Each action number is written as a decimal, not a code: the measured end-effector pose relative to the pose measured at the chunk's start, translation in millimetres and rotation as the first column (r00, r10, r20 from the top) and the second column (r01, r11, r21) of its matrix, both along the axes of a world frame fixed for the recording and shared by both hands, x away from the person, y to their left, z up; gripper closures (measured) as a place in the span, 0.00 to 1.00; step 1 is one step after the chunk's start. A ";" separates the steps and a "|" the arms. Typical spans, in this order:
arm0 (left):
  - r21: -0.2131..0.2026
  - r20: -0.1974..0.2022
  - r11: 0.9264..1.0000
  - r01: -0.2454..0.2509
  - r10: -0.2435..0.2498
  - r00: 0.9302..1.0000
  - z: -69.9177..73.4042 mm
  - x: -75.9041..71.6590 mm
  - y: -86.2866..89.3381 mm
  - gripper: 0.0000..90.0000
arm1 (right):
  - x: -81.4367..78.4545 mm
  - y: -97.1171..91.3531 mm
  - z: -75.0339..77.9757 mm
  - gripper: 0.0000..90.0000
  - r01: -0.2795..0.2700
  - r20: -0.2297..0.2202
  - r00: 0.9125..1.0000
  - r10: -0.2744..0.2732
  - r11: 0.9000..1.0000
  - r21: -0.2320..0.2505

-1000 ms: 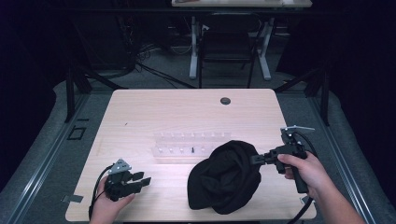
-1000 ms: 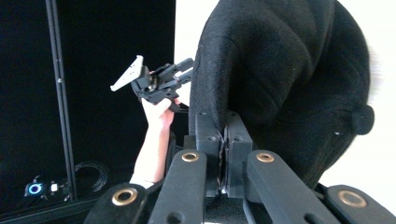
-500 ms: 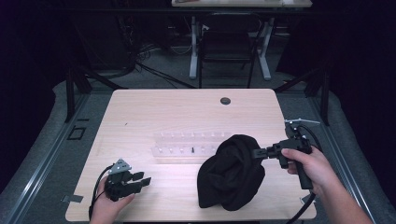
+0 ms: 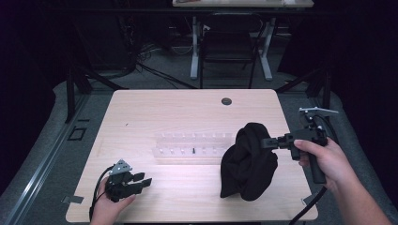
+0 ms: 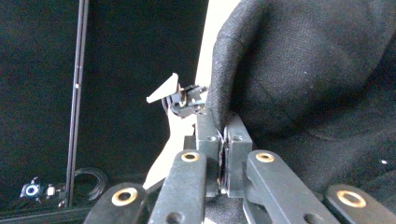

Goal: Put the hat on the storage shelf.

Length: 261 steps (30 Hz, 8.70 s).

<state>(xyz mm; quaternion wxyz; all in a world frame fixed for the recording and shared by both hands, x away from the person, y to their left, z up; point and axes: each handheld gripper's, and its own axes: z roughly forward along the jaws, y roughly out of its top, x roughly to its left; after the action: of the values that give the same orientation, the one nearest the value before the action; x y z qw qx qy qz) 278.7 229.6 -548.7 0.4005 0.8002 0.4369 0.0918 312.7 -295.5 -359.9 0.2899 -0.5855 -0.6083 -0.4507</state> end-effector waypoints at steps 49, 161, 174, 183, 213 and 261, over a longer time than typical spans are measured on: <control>0.027 0.018 0.999 -0.041 0.040 0.999 -6.5 5.9 4.4 0.53 | 78.8 38.6 60.7 0.97 0.075 0.138 0.987 -0.081 0.996 0.049; 0.090 0.279 0.986 0.142 -0.162 0.946 90.9 25.9 -122.2 0.75 | 129.3 160.2 33.4 0.95 -0.055 0.129 0.991 0.044 0.995 0.079; 0.141 0.318 0.982 0.130 -0.169 0.933 92.2 27.7 -131.1 0.92 | 127.4 165.7 33.6 0.94 -0.061 0.133 0.990 0.050 0.995 0.074; 0.134 0.311 0.982 0.131 -0.167 0.935 91.3 27.7 -129.0 0.93 | 122.2 165.8 38.7 0.86 -0.075 0.157 0.986 0.059 0.993 0.095; 0.224 0.272 0.973 0.062 -0.124 0.954 58.4 31.2 -97.6 0.93 | 97.3 112.6 52.6 0.81 0.027 0.245 0.969 -0.015 0.998 -0.049; 0.036 0.169 0.998 -0.054 0.047 0.984 17.2 14.5 -7.8 0.56 | 23.5 57.2 -5.0 0.69 0.219 0.380 0.925 -0.010 0.832 -0.510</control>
<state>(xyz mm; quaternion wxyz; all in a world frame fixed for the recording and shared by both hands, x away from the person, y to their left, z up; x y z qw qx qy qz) 293.2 221.8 -531.6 0.4173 0.7862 0.4196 0.1779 336.2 -238.3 -364.9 -0.0332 -0.5864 -0.7167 -0.3760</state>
